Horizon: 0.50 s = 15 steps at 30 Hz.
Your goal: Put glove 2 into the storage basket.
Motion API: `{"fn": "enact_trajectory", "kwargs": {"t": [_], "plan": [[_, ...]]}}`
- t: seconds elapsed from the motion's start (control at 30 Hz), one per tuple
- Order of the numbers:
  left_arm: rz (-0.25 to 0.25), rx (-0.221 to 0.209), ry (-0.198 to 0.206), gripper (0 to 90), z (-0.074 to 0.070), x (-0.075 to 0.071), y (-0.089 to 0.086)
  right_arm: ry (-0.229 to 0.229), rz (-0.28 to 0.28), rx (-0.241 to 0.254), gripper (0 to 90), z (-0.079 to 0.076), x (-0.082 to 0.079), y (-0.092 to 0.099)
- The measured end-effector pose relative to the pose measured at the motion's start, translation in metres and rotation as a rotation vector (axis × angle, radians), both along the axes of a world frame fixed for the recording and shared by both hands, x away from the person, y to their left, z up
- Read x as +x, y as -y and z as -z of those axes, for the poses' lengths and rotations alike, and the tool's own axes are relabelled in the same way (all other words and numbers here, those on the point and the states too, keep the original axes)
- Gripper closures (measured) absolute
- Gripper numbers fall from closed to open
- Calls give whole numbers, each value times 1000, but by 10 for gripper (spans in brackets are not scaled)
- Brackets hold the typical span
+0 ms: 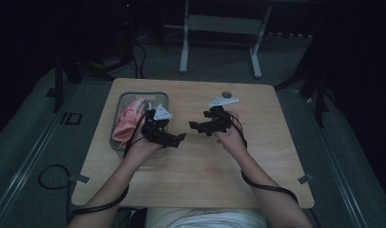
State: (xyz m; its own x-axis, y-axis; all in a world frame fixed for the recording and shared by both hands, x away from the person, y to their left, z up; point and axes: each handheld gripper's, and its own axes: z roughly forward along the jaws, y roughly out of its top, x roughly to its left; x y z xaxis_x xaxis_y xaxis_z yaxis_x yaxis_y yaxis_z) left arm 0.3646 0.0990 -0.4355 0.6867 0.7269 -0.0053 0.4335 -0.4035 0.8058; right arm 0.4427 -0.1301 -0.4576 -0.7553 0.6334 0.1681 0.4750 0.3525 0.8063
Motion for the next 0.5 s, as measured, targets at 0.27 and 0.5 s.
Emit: {"fn": "enact_trajectory", "kwargs": {"t": [0.27,0.5], "plan": [[82,-37,12,33,6,-16,20,2,-10,-2,147,10,-13,21],[140,-40,35,33,11,-27,37,12,-24,-20,147,20,-27,35]]}}
